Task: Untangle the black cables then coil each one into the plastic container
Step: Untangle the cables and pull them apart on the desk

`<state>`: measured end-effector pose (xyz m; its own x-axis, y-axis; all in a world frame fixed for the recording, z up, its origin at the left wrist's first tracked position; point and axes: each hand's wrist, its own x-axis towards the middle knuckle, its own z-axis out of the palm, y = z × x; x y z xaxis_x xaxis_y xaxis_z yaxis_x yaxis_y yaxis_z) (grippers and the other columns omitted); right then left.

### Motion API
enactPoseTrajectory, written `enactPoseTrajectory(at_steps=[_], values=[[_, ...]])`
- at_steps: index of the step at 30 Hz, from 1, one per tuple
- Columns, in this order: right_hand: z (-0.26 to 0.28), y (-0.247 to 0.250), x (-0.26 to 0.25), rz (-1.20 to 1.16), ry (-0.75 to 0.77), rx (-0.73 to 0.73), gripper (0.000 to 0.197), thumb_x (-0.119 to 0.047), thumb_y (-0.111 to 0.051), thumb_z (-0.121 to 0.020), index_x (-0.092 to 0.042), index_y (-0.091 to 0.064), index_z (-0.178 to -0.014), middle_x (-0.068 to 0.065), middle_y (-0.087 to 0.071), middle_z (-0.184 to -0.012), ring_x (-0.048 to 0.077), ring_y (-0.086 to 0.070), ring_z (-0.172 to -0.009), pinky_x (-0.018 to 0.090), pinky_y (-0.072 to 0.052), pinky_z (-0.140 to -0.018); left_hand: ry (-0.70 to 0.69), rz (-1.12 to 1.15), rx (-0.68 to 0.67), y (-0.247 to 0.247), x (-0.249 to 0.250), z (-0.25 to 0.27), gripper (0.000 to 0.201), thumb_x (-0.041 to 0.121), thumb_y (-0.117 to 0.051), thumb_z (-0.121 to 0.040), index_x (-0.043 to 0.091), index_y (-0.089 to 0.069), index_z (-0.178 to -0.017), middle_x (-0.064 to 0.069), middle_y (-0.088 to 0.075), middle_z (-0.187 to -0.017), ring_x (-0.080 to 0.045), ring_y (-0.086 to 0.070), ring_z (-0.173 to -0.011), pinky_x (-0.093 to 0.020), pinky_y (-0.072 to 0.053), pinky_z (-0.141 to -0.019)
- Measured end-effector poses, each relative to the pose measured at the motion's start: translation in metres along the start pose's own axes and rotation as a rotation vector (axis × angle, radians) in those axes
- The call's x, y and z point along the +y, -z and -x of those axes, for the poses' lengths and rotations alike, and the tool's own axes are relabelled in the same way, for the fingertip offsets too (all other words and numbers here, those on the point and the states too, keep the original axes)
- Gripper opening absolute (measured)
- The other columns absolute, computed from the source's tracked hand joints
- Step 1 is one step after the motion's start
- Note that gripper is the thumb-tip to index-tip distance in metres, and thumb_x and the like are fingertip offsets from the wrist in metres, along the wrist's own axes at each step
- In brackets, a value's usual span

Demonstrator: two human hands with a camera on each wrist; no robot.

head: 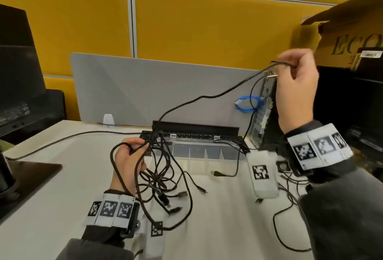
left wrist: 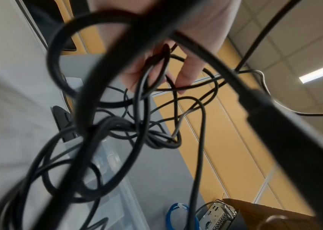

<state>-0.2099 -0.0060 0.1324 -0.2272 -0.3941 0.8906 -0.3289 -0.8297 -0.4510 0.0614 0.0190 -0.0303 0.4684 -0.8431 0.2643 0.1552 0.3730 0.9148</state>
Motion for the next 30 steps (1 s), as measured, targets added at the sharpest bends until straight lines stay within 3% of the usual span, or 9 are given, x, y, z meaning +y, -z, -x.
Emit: enactPoseTrajectory(at_steps=[3,5,7,9,14,16,19,22,30], values=[[0.032,0.03,0.013,0.608,-0.048,-0.528,0.011,-0.016,-0.043,-0.092,-0.019,-0.052,-0.099,-0.008,-0.057,-0.084,0.001,-0.054,-0.07,0.02,-0.048,-0.066,-0.063,0.031,0.038,-0.001,0.002,0.002,0.022,-0.003,-0.052,-0.089,0.017,-0.049,-0.082,0.009,-0.055,-0.056,0.0,-0.043,-0.039,-0.014,-0.031,-0.036],[0.056,0.043,0.015,1.038,-0.122,-1.064,0.032,-0.022,-0.046,-0.093,-0.029,-0.045,-0.125,-0.005,-0.057,-0.103,0.01,-0.058,-0.082,0.026,-0.051,-0.074,-0.1,0.04,0.048,-0.002,0.004,0.003,0.023,-0.005,-0.052,-0.089,0.017,-0.049,-0.081,0.008,-0.055,-0.057,-0.001,-0.043,-0.04,-0.014,-0.031,-0.036],[0.074,0.046,0.01,1.082,-0.224,-1.449,0.063,-0.026,-0.056,-0.09,-0.042,-0.022,-0.14,-0.007,-0.043,-0.129,0.009,-0.053,-0.095,0.023,-0.048,-0.082,-0.151,-0.011,0.067,-0.004,0.003,0.002,0.024,-0.005,-0.054,-0.087,0.017,-0.05,-0.081,-0.002,-0.05,-0.066,-0.005,-0.044,-0.048,-0.015,-0.034,-0.04],[0.085,0.039,-0.002,0.884,-0.265,-1.513,0.083,-0.035,-0.063,-0.085,-0.05,-0.005,-0.142,-0.014,-0.028,-0.141,0.005,-0.048,-0.106,0.022,-0.045,-0.089,-0.22,-0.091,0.07,-0.007,0.001,0.002,0.025,-0.004,-0.059,-0.084,0.019,-0.051,-0.081,-0.006,-0.049,-0.073,-0.014,-0.046,-0.059,-0.021,-0.039,-0.054],[0.121,-0.012,-0.032,0.502,-0.095,-1.325,0.076,-0.057,-0.051,-0.085,-0.043,-0.006,-0.144,-0.014,-0.034,-0.143,0.003,-0.034,-0.126,0.027,-0.034,-0.105,-0.353,-0.249,0.05,-0.016,0.005,0.014,0.027,-0.004,-0.063,-0.081,0.019,-0.05,-0.083,0.001,-0.051,-0.078,0.002,-0.052,-0.069,-0.014,-0.044,-0.074],[0.134,-0.033,-0.035,0.393,-0.108,-1.249,0.047,-0.048,-0.045,-0.092,-0.032,-0.032,-0.134,-0.009,-0.057,-0.109,-0.001,-0.051,-0.098,0.025,-0.043,-0.086,-0.393,-0.281,0.068,-0.018,0.007,0.016,0.026,-0.006,-0.063,-0.08,0.016,-0.051,-0.085,0.003,-0.051,-0.077,0.007,-0.052,-0.067,-0.007,-0.042,-0.071],[0.13,-0.046,-0.036,0.132,-0.153,-1.09,0.02,-0.033,-0.041,-0.097,-0.029,-0.048,-0.079,-0.012,-0.044,-0.061,-0.001,-0.045,-0.058,0.015,-0.036,-0.059,-0.386,-0.302,0.091,-0.012,0.004,0.012,0.023,-0.004,-0.064,-0.081,0.014,-0.051,-0.087,0.003,-0.053,-0.079,0.006,-0.054,-0.069,-0.009,-0.044,-0.071],[0.105,-0.036,-0.032,-0.016,-0.196,-0.768,0.028,-0.028,-0.04,-0.097,-0.028,-0.044,-0.069,-0.013,-0.043,-0.057,0.0,-0.045,-0.054,0.011,-0.037,-0.054,-0.287,-0.262,0.121,-0.005,0.0,0.005,0.021,0.006,-0.063,-0.085,0.022,-0.05,-0.082,-0.005,-0.054,-0.076,-0.008,-0.054,-0.058,-0.026,-0.05,-0.061],[0.052,0.015,-0.004,-0.267,-0.445,0.129,0.03,-0.02,-0.034,-0.1,-0.021,-0.042,-0.07,-0.008,-0.03,-0.047,0.006,-0.022,-0.037,0.021,-0.017,-0.037,-0.119,-0.134,0.18,-0.001,0.003,0.001,0.017,0.007,-0.053,-0.092,0.021,-0.047,-0.084,-0.016,-0.048,-0.075,-0.007,-0.045,-0.038,-0.017,-0.04,-0.035]])
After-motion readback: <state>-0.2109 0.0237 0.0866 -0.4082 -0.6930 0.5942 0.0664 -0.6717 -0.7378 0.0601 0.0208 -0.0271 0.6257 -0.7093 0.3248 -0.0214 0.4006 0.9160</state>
